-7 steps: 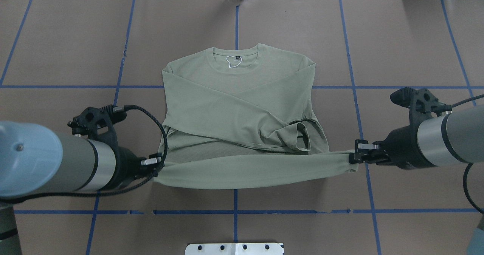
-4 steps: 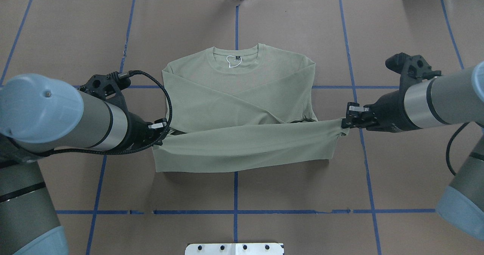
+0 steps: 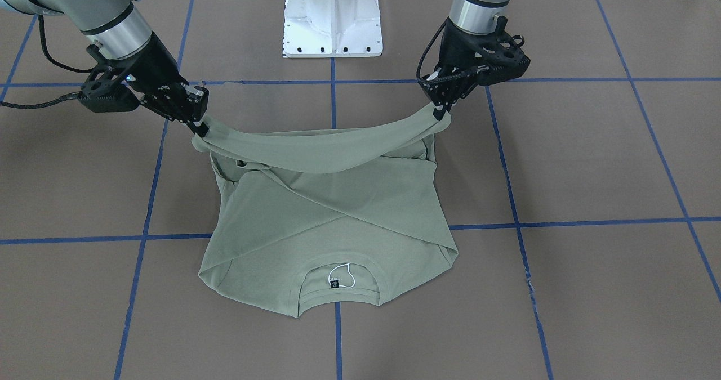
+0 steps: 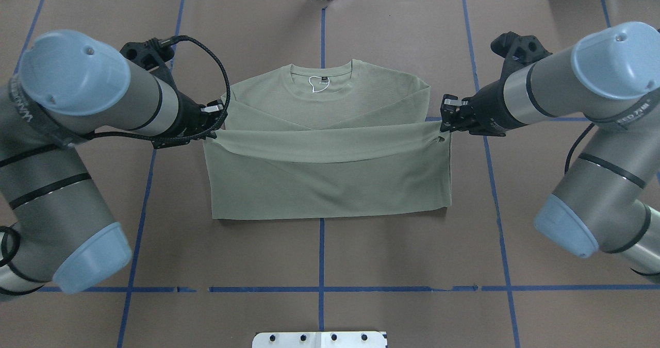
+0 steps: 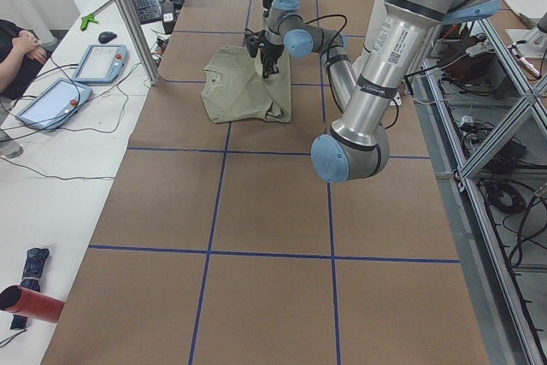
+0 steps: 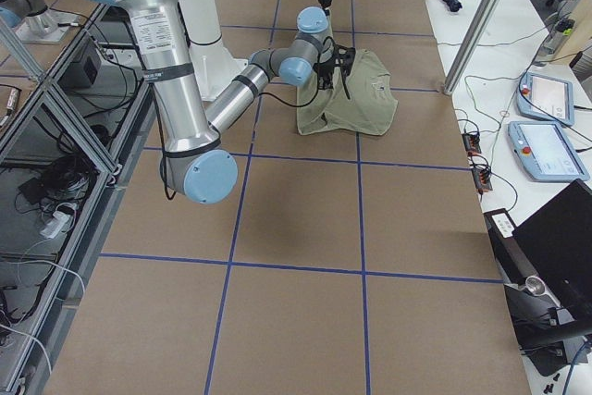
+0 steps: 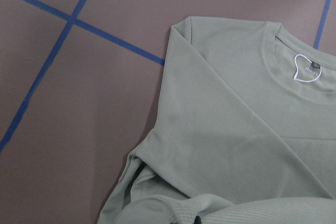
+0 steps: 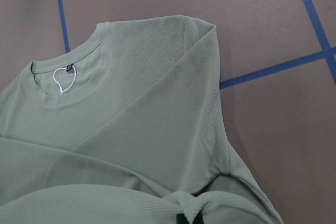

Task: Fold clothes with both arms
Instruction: 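Lay the hem down at the collar with both grippers and release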

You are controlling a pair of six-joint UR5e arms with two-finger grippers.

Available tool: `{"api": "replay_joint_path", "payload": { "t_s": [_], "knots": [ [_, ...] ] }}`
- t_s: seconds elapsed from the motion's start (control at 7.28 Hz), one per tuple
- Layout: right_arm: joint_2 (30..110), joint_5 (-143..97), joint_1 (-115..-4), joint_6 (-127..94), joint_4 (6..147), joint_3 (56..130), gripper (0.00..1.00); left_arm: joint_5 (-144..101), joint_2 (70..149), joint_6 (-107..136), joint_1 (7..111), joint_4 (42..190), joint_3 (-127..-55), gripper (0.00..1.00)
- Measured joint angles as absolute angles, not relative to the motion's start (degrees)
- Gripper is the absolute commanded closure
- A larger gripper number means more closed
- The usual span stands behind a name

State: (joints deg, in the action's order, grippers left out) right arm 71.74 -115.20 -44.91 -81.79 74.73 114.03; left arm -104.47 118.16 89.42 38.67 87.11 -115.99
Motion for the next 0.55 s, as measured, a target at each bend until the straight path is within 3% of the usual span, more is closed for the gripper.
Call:
{"api": "replay_joint_path", "payload": {
  "t_s": [0.55],
  "knots": [
    [61.14,-114.51,-48.01,-80.72,74.6,97.23,1.0,-103.96,119.92,89.12,40.37,97.76,-103.83,1.0]
  ]
}}
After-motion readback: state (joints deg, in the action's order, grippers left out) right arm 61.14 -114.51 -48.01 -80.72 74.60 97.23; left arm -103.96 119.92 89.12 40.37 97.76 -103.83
